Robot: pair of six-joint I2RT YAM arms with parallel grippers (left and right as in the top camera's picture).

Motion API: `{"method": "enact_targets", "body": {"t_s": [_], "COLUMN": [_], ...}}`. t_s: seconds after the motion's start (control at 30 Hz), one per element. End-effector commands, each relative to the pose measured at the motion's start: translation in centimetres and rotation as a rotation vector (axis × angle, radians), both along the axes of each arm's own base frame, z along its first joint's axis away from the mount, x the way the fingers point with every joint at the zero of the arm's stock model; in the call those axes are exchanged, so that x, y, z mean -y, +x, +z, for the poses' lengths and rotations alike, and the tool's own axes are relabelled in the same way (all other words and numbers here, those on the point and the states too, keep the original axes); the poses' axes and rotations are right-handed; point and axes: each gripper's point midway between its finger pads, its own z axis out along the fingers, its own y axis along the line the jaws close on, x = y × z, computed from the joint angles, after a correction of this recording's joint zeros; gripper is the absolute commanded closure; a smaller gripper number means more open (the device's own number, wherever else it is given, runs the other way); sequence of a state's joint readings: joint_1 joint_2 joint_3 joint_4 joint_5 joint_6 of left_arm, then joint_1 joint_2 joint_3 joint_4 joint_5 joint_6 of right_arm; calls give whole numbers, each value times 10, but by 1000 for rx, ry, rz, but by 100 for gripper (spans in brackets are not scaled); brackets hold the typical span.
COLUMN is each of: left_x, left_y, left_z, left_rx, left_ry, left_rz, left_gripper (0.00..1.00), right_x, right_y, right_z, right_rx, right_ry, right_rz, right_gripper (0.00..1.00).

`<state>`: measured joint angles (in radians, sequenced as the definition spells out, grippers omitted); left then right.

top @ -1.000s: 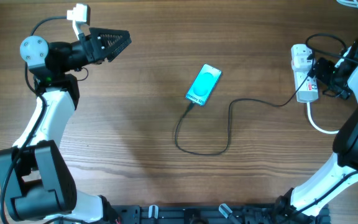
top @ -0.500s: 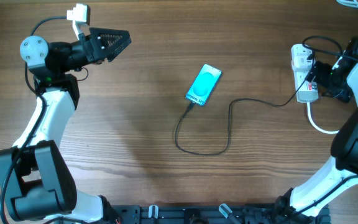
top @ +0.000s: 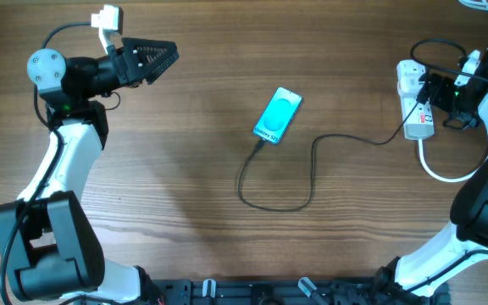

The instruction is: Plug charger to phone and switch on socket

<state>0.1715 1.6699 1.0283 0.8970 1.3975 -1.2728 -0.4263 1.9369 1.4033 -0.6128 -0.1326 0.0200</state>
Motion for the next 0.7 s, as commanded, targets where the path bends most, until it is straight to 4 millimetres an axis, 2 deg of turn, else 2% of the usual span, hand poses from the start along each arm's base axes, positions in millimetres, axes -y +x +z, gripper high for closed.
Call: {"method": "enact_targets", "body": {"t_s": [0.0,0.23,0.43,0.67], "left_x": [0,0,0,0], "left_y": [-5,-5,-5,-5], "left_z": [8,8,8,8], "left_rx": [32,32,32,32], "left_ry": [10,10,10,10], "left_rz": [-8,-8,-8,-8], "left_gripper": [0,0,0,0], "right_x": [-2,0,-7,-5], "right_y": [8,12,18,22], "right_z": [9,1,-4,-1], "right_rx": [45,78,125,149], "right_ry": [-3,-17,9,1], "right_rz": [30,27,51,48], "right_gripper": [0,0,1,0]}}
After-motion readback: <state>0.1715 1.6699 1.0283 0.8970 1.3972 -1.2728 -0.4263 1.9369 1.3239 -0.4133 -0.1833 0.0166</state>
